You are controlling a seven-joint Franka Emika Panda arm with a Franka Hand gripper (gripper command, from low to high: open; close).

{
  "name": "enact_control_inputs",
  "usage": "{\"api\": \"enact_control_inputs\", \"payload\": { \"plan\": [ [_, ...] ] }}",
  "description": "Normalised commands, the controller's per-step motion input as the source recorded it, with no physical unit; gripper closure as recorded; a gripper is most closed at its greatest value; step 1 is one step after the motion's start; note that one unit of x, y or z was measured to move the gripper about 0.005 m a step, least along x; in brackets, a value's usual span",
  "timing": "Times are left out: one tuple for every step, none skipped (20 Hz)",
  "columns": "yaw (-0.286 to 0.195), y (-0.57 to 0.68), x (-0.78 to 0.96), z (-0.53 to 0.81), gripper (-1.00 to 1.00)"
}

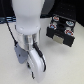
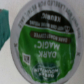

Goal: Open the kcup holder, insert the kcup into the holder, and close the kcup holder

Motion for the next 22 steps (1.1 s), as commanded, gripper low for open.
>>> {"api": "enact_control_inputs", "payload": {
  "plan": [
    [-0.086,0.27,0.35,0.34,1.0],
    [-0.08,0.28,0.34,0.41,1.0],
    [-0.074,0.29,0.3,0.47,1.0],
    [-0.07,0.24,0.29,0.46,1.0],
    [-0.069,0.2,0.26,0.42,1.0],
    [-0.063,0.17,0.25,0.39,1.0],
    [-0.055,0.16,0.23,0.36,1.0],
    [-0.046,0.16,0.18,0.4,1.0],
    [-0.038,0.21,0.14,0.5,1.0],
    [-0.027,0.29,0.09,0.65,1.0],
    [0.0,0.37,0.05,0.77,1.0],
    [0.0,0.43,0.0,0.86,1.0],
    [0.0,0.43,0.0,0.87,1.0],
    [0.013,0.47,0.0,0.89,1.0],
    [0.038,0.5,0.0,0.87,1.0],
    [0.073,0.5,-0.02,0.87,1.0],
    [0.086,0.48,-0.02,0.85,1.0],
    [0.099,0.45,-0.02,0.85,1.0],
    [0.102,0.46,-0.03,0.83,1.0],
    [0.106,0.45,-0.05,0.8,1.0],
    [0.107,0.45,-0.07,0.79,1.0],
    [0.111,0.43,-0.07,0.75,1.0]
  ]
}}
